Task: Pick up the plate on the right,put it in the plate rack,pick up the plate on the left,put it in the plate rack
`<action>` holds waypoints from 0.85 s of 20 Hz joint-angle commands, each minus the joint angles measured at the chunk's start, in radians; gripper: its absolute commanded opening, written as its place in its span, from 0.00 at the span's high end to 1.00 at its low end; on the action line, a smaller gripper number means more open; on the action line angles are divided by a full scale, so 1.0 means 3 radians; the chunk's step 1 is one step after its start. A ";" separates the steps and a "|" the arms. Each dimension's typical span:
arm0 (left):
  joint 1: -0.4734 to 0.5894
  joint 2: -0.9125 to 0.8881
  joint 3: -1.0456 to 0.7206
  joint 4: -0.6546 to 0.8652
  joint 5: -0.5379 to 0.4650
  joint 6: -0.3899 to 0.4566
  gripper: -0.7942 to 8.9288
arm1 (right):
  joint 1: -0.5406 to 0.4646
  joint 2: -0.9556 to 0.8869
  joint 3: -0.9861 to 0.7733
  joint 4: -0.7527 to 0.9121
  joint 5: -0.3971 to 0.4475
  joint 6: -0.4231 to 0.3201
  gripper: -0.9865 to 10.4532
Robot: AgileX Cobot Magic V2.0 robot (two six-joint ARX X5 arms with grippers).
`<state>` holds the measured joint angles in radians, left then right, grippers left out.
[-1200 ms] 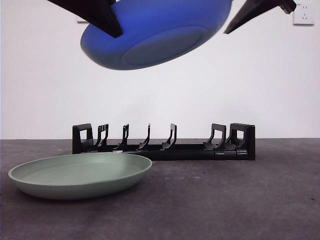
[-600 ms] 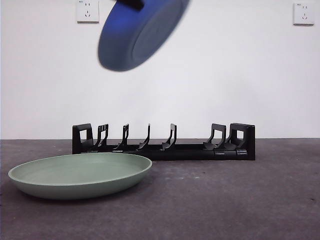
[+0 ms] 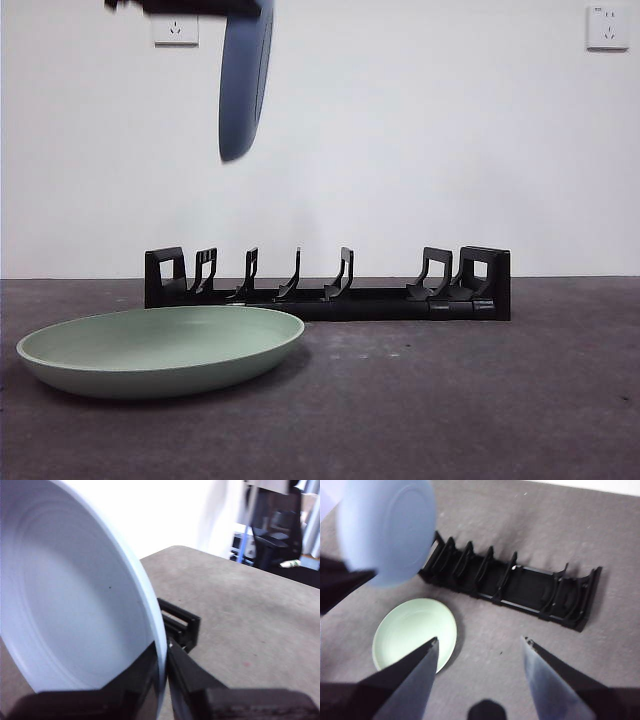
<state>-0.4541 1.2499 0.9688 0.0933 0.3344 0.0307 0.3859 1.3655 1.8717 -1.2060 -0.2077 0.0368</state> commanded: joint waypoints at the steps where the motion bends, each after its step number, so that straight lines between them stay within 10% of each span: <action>1: 0.0111 0.0216 0.0006 0.0252 0.0050 -0.0178 0.93 | 0.0004 -0.0006 -0.0029 -0.0090 -0.0042 -0.0053 0.67; 17: 0.0446 0.1297 0.0006 0.0792 0.0216 -0.0009 0.93 | 0.0004 -0.0005 -0.0029 -0.0258 -0.0042 -0.0078 0.67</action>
<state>-0.3225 1.6348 0.9688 0.3145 0.3954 -0.0002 0.3859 1.3651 1.8717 -1.2861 -0.2169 0.0254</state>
